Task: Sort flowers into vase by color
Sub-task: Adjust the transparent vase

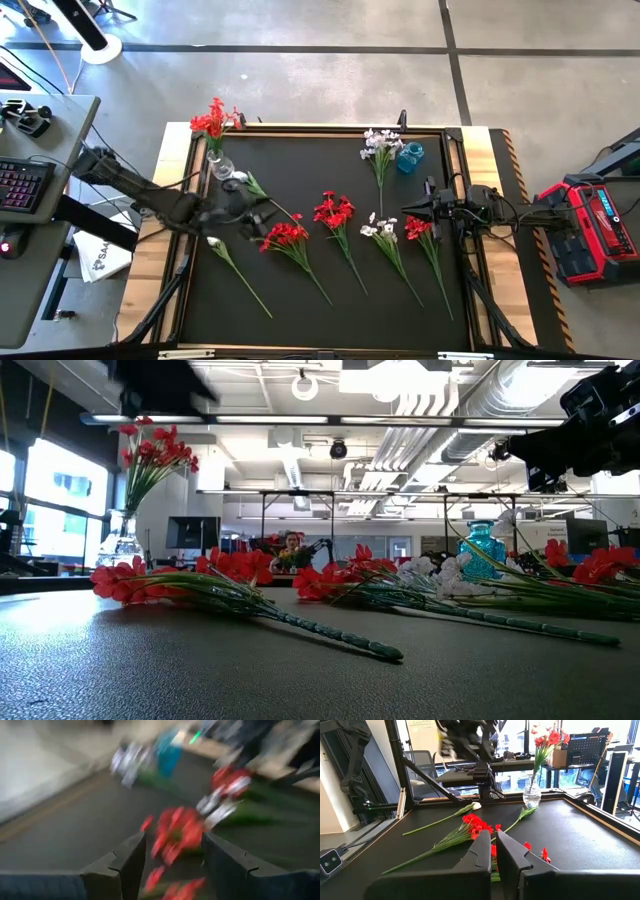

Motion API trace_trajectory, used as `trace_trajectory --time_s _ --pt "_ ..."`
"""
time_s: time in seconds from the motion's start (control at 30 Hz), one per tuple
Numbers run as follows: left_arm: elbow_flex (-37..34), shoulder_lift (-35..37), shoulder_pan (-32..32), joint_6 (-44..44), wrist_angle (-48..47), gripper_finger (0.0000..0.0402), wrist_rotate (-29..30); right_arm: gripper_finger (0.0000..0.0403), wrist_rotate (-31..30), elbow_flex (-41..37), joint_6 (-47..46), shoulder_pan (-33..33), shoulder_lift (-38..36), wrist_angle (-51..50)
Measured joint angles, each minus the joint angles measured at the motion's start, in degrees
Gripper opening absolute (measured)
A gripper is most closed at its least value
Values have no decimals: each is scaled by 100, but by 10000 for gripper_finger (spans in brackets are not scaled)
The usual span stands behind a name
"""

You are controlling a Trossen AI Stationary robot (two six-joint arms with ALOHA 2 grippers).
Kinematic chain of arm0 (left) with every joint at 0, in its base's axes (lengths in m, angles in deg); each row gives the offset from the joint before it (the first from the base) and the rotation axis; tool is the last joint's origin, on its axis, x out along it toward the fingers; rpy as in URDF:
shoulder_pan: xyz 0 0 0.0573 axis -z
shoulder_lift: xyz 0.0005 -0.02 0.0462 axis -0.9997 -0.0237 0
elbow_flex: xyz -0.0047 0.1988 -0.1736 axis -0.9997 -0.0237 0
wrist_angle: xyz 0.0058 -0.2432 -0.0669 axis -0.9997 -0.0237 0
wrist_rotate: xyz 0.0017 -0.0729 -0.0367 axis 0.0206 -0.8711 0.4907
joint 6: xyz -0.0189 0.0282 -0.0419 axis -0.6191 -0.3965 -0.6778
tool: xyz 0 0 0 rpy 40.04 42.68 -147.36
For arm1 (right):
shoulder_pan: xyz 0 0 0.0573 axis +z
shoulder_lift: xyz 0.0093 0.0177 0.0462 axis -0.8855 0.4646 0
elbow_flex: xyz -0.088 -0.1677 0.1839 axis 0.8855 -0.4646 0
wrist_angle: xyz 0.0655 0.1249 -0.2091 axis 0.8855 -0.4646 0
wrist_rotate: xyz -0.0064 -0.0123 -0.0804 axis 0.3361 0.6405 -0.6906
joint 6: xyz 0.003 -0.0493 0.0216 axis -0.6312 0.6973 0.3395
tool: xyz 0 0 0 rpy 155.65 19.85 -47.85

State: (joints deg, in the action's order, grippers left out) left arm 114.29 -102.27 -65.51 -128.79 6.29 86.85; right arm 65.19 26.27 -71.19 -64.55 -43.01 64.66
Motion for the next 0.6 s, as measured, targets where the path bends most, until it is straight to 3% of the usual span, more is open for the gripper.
trace_trajectory --time_s 0.23,0.37,0.6 --pt "-4 -33 -902 -2707 -2945 181 -346 0 1 1 0 1 1 0" --pt "-4 -62 -1218 -3230 -3871 182 -672 0 0 0 0 1 1 0" --pt "-4 -58 -1825 -3427 -4279 182 -718 0 0 1 0 1 1 0"
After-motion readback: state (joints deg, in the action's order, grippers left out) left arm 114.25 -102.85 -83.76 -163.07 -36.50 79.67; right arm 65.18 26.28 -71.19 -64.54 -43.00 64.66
